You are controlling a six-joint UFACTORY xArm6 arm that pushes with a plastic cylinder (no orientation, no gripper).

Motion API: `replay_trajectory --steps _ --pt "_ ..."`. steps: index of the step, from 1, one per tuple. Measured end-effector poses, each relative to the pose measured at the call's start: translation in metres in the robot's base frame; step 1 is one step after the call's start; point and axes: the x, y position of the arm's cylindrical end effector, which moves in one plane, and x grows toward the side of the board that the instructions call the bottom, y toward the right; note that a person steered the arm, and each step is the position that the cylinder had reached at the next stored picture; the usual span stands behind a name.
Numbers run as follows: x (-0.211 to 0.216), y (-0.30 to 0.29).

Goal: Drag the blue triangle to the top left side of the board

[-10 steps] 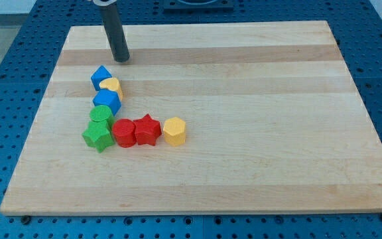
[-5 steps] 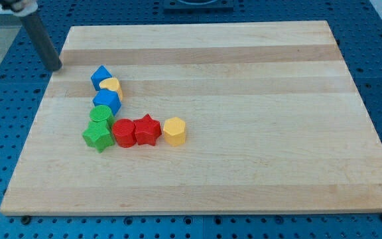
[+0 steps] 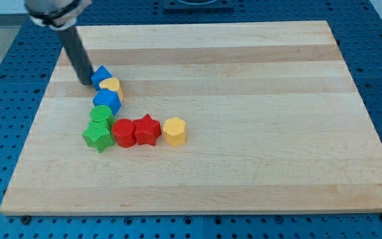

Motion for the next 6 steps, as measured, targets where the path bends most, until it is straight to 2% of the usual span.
replay_trajectory --steps 1,2,3,5,6 --pt "-0.011 0.041" --pt "0.008 0.03" --pt "0.03 0.048" --pt "0.029 0.159" --pt "0.039 0.172"
